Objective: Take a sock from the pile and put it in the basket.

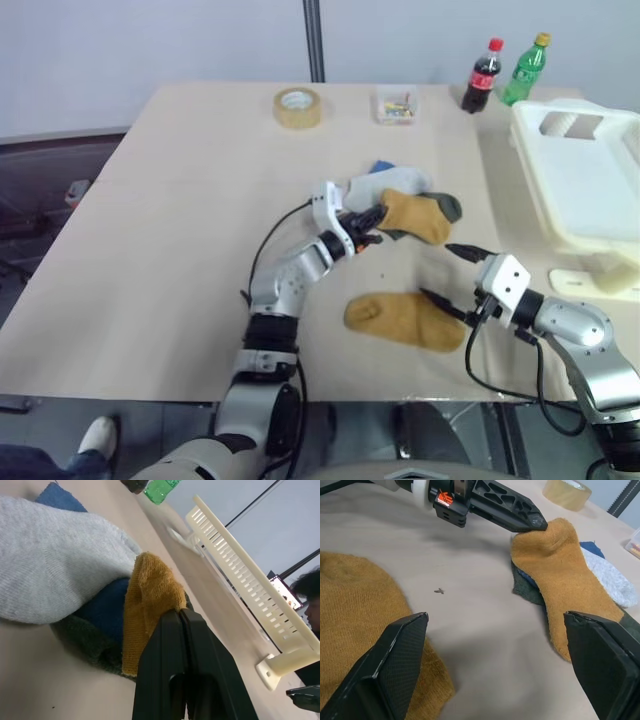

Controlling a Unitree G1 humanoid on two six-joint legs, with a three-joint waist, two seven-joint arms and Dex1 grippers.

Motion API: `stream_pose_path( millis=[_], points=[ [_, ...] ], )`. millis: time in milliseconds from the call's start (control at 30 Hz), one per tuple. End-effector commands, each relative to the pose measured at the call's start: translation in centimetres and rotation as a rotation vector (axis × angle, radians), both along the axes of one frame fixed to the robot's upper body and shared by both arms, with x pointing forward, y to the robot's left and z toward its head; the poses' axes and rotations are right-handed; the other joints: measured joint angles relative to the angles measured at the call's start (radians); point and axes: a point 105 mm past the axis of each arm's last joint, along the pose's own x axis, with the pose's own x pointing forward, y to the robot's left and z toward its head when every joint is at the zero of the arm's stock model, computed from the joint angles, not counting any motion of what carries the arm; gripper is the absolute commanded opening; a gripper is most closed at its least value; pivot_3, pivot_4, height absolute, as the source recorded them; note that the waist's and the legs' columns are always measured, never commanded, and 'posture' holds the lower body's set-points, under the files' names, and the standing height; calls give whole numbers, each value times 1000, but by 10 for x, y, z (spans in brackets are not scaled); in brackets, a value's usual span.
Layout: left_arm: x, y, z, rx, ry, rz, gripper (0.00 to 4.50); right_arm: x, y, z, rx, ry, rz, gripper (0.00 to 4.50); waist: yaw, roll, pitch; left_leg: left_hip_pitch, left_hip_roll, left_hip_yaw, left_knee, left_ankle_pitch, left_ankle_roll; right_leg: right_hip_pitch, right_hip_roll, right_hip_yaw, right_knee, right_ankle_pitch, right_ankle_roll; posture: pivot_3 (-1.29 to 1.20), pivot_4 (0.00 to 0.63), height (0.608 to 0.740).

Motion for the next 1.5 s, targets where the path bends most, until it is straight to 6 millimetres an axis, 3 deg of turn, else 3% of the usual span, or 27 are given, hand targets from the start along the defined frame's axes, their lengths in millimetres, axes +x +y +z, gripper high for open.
stream_pose_path(
  millis=[33,300,467,633,800,933,1167,1333,1433,1500],
  points=[
    [-7,1,20,-24,-92,-24,28,-1,-1,8,0,-43,-2,4500,0,0,0,0,0,0,0,0,0,0,0,0,0,0,0,0,150,740],
    [-40,22,38,-27,-121,-75,28,2,-5,8,0,-45,-27,4500,-2,0,0,0,1,0,0,0,-1,0,0,1,0,0,0,0,150,740],
    [-65,44,22,57,-34,-67,28,11,-14,8,15,-13,-97,4500,-5,0,0,1,3,0,0,-1,1,0,0,1,1,0,0,0,150,740],
    [-83,63,-1,158,32,-44,28,14,-10,10,71,39,-95,4500,-1,0,0,1,3,0,0,-1,2,0,0,1,1,0,0,0,150,740],
    [-84,89,-9,290,-6,33,28,13,-5,4,80,139,-74,4500,-1,1,0,1,3,0,0,-1,2,0,0,1,1,0,0,0,150,740],
    [-81,99,-10,384,-70,61,28,20,0,-2,141,247,-91,4500,-1,1,0,1,3,0,0,-1,2,0,0,1,1,0,0,0,150,740],
    [-83,97,-22,452,-108,47,28,33,20,-3,231,411,-102,4500,-2,1,0,1,3,1,-1,-1,2,0,-1,1,0,0,-1,0,150,740],
    [-86,90,-26,441,-107,37,28,38,29,-15,216,480,-142,4500,-1,1,0,0,3,0,-1,-1,2,0,-1,0,0,0,-1,0,150,740],
    [-85,90,-28,477,-123,32,0,35,33,-19,206,516,-142,3689,-2,1,0,0,3,0,-1,-1,2,0,-1,1,0,0,-1,0,150,740],
    [-85,90,-29,463,-116,40,0,33,36,-18,219,518,-128,2591,-3,1,0,1,3,0,-1,-1,2,0,-1,0,0,0,-1,0,150,740]
  ],
)
